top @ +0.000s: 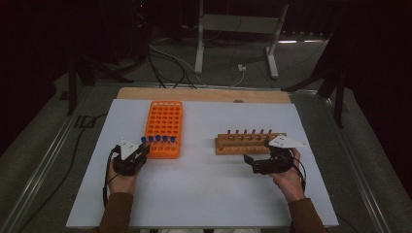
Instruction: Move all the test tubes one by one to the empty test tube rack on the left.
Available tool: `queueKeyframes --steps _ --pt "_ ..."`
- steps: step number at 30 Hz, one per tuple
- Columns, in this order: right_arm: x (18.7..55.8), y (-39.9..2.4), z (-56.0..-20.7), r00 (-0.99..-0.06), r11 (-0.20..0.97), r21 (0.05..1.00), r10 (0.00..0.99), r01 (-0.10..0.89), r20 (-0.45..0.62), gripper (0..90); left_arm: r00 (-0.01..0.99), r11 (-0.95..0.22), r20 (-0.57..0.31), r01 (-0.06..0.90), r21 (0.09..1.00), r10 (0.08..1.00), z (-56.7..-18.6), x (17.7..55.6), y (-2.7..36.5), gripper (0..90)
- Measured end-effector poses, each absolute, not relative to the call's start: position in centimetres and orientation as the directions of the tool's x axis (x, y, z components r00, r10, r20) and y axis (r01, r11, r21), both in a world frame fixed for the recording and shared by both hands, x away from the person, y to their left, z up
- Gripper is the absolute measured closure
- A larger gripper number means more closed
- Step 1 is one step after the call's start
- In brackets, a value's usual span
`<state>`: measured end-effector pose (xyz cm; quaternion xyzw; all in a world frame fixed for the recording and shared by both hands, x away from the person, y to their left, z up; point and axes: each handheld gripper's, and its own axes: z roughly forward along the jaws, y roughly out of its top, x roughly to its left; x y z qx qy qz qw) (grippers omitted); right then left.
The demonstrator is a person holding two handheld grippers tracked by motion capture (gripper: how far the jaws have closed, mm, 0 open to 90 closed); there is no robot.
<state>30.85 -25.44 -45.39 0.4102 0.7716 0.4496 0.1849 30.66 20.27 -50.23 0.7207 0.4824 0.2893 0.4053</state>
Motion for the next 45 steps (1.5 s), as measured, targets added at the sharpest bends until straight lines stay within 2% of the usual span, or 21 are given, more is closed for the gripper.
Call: queueKeyframes --steps 12,16,24,31,34,39,45 --pt "30.5 -25.8 -45.7 -0.595 0.246 0.852 0.799 0.462 0.092 0.0 0.355 -0.16 -0.019 0.467 0.87 0.935 -50.3 30.6 20.6 76.5" --pt "30.5 -25.9 -45.7 -0.594 0.239 0.858 0.799 0.454 0.091 0.0 0.353 -0.134 -0.048 0.473 0.871 0.935 -50.1 30.4 21.1 62.1" --pt "30.3 -25.9 -45.6 -0.596 0.234 0.864 0.797 0.446 0.092 0.0 0.371 -0.076 -0.109 0.451 0.89 0.922 -49.0 29.5 21.9 47.7" --pt "29.9 -26.2 -45.8 -0.596 0.228 0.87 0.798 0.436 0.089 0.0 0.385 -0.032 -0.14 0.407 0.913 0.912 -47.0 28.0 22.3 19.2" --pt "29.5 -26.4 -45.8 -0.598 0.22 0.877 0.796 0.428 0.092 0.0 0.409 -0.037 -0.133 0.384 0.923 0.903 -46.2 27.2 22.3 15.5" --pt "28.7 -26.8 -45.8 -0.593 0.198 0.891 0.8 0.408 0.093 0.0 0.414 -0.031 -0.134 0.367 0.93 0.9 -45.5 25.9 22.4 2.2" --pt "27.7 -27.4 -46.1 -0.586 0.19 0.903 0.806 0.385 0.08 0.0 0.417 -0.048 -0.104 0.339 0.94 0.903 -45.3 24.7 22.6 0.8"
